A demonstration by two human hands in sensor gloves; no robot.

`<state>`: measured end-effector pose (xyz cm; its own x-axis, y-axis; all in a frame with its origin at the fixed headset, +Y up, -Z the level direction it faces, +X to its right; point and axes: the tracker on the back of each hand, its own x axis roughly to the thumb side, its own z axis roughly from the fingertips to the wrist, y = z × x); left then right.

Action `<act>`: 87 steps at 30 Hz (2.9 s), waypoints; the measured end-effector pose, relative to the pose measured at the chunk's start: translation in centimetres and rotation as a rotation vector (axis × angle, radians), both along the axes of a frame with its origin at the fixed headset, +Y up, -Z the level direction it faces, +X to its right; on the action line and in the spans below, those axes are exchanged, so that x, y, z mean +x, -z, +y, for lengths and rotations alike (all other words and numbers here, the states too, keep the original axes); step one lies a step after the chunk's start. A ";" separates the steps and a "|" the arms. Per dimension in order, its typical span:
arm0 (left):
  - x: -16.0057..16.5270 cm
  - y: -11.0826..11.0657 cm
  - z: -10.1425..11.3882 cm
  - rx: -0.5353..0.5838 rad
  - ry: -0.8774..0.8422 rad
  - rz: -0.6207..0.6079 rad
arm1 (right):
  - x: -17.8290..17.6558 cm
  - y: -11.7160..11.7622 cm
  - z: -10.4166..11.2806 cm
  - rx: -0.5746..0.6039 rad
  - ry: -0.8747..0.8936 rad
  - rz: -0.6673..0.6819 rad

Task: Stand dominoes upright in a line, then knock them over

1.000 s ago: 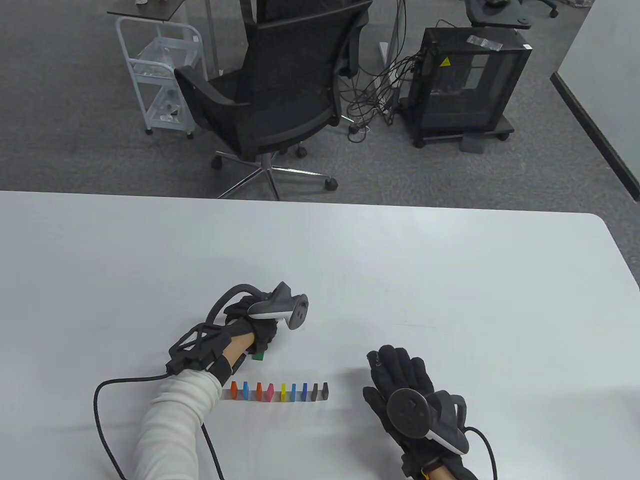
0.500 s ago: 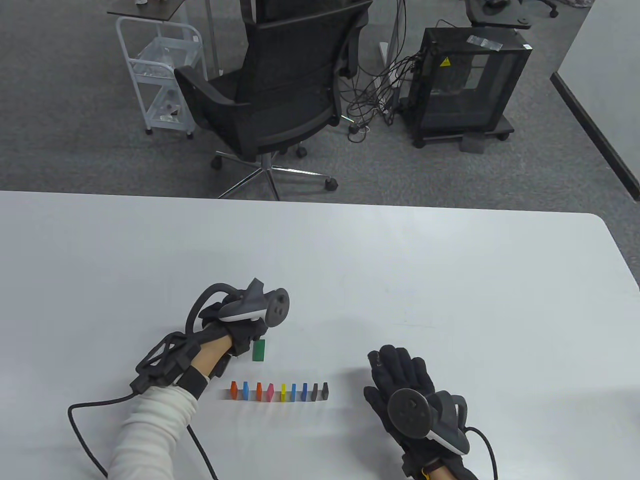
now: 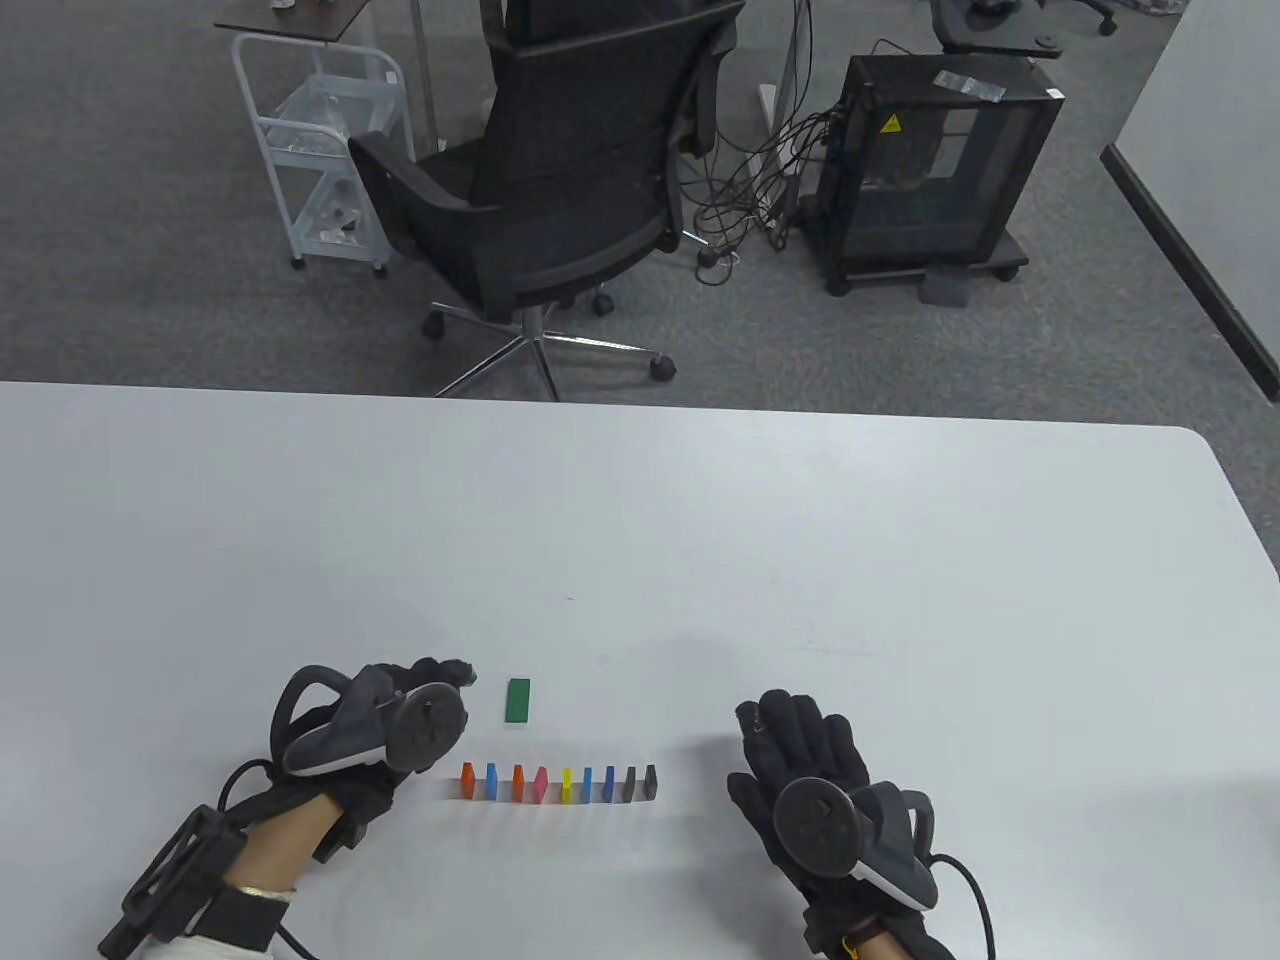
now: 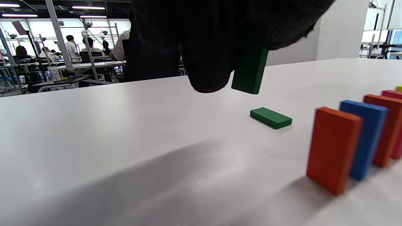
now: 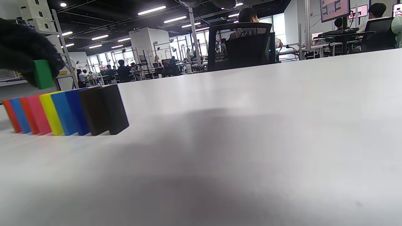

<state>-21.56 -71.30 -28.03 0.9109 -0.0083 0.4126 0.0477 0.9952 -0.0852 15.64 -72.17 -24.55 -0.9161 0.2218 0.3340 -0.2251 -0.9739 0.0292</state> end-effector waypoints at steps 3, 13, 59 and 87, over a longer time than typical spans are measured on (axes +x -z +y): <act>-0.8 -1.1 -0.8 -0.021 -0.048 -0.001 | 0.0 0.0 -0.1 -0.005 -0.004 0.000; -1.4 -2.4 -3.0 -0.095 -0.087 -0.025 | -0.1 0.0 -0.1 -0.020 -0.009 -0.003; -0.9 -2.7 -3.6 -0.209 -0.029 -0.034 | -0.2 0.2 -0.2 -0.044 -0.008 -0.002; 10.5 9.5 -1.7 -0.417 0.367 0.236 | 0.1 0.1 0.3 -0.021 0.025 -0.006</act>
<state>-11.11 -72.99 -37.49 0.9466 -0.2204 0.2355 0.3139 0.7975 -0.5153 15.78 -71.91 -24.65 -0.9121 0.2520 0.3234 -0.2500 -0.9670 0.0486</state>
